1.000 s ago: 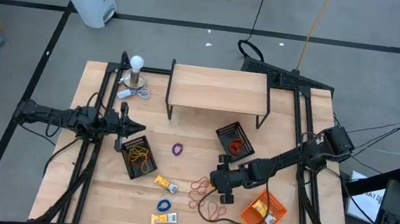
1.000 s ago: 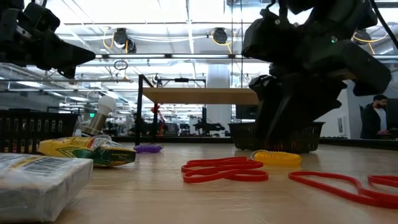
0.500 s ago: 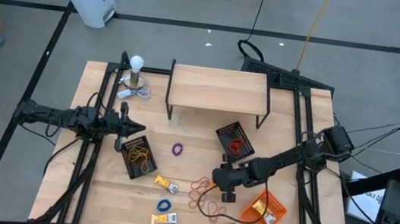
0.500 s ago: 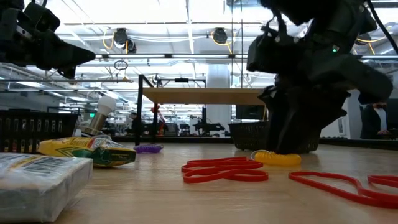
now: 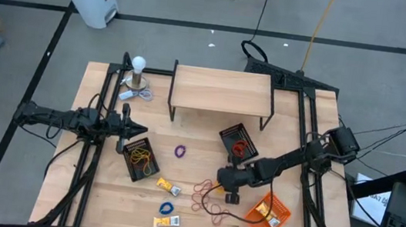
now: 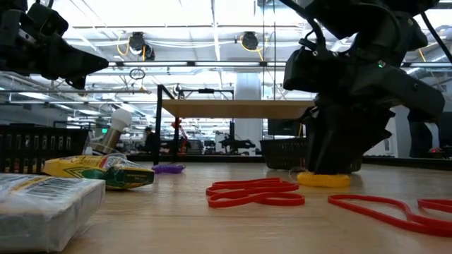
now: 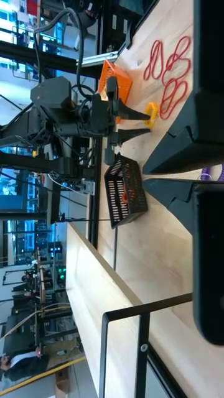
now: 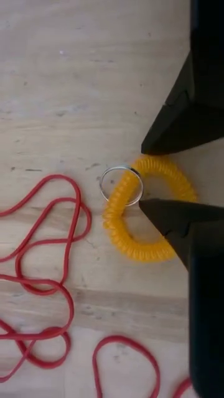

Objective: Pick & Place Office Desk Supplies
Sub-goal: Put the yellow spring keychain into the right black bin

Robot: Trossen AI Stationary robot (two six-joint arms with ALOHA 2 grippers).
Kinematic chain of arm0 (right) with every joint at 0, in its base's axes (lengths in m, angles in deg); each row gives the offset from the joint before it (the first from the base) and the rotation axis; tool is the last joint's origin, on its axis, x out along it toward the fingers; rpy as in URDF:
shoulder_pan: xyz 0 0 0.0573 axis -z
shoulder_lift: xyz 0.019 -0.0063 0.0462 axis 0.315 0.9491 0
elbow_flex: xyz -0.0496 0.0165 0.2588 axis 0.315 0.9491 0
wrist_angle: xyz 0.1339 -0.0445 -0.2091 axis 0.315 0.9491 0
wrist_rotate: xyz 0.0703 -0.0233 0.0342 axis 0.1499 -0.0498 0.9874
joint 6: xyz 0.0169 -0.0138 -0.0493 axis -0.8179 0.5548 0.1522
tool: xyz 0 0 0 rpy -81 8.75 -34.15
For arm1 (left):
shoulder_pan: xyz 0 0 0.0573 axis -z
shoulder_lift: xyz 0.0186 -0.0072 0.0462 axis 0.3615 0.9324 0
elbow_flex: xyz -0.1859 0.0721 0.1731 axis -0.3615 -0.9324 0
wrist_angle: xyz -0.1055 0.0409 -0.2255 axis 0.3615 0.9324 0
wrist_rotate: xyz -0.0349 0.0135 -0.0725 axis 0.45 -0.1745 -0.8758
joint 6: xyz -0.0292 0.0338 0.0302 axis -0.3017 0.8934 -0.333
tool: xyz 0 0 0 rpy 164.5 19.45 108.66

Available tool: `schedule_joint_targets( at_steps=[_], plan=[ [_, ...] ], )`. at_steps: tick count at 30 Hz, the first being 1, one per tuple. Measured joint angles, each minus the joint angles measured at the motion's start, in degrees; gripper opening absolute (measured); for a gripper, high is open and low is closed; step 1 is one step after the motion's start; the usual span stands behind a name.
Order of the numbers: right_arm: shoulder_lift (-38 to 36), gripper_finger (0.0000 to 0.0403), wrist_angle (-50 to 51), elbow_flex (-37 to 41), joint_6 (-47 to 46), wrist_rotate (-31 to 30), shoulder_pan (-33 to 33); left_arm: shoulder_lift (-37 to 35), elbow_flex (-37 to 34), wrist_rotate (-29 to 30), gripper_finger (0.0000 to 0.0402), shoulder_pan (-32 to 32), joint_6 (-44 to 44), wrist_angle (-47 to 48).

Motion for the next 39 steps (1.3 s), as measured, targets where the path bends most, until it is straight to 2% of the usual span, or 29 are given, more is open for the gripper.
schedule_joint_targets(
  at_steps=[5,10,20,25,28,33,39],
  plan=[
    [-0.4,0.0017,-0.03,0.03,-1.92,1.08,0.89,0.0,0.01,0.0,0.0026,0.0,-0.09,0.0],
    [-5.43,0.0019,-1.08,0.31,-1.41,0.14,1.02,0.0,0.01,-0.02,0.0026,0.0,-1.08,0.02],
    [-26.37,0.0005,-10.51,1.17,8.75,-0.19,1.29,0.0,0.02,-0.02,0.0026,-0.01,-1.75,0.0],
    [-39.01,0.0005,-24.66,9.72,12.17,-0.35,1.33,0.0,0.02,-0.02,0.0026,0.0,-2.27,0.0],
    [-46.2,0.0004,-30.43,16.97,12.04,-3.62,1.35,0.0,0.02,-0.04,0.0026,-0.01,-2.54,0.0],
    [-58.37,0.0004,-31.84,27.86,9.07,-8.8,3.61,0.0,0.02,-0.04,0.0026,-0.01,-2.62,0.0],
    [-71.4,0.0004,-34.52,38.57,6.51,-8.93,7.29,0.0,0.02,-0.01,0.0026,-0.01,-2.61,-0.02]
  ],
)
